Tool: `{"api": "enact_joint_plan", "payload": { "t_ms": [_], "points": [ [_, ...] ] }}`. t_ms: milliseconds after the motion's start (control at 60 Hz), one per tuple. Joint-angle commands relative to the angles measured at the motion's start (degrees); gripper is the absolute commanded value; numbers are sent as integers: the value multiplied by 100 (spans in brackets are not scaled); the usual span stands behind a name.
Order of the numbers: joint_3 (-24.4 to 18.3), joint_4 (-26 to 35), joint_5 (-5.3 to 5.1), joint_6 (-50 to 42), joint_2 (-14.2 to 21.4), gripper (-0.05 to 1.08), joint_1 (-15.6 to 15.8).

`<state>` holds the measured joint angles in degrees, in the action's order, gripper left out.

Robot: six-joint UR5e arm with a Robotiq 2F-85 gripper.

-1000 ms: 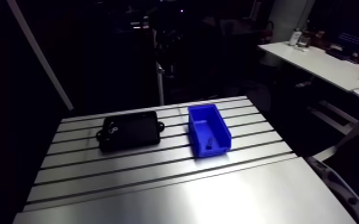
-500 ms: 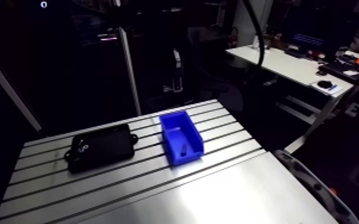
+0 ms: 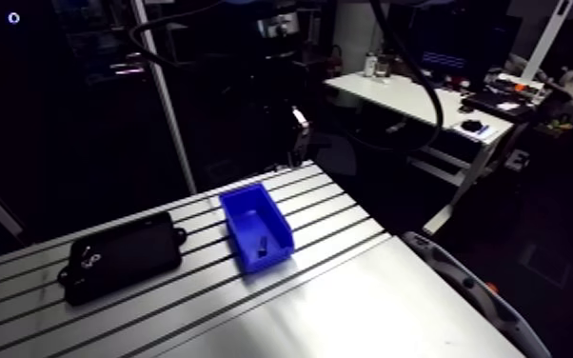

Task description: Pick up the M10 bolt from the tray and put it into the blue bin.

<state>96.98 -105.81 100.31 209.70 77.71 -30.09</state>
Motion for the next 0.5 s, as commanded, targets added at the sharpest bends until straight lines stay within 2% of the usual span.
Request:
{"api": "enact_joint_plan", "payload": {
  "t_ms": [17, 67, 283, 500],
  "points": [
    [55, -192, 3, 44, -14, 108, 8],
    [6, -190, -39, 35, -24, 108, 34],
    [-35, -190, -58, -277, -109, 108, 242],
    [18, -199, -35, -635, -315, 108, 497]
  ]
}}
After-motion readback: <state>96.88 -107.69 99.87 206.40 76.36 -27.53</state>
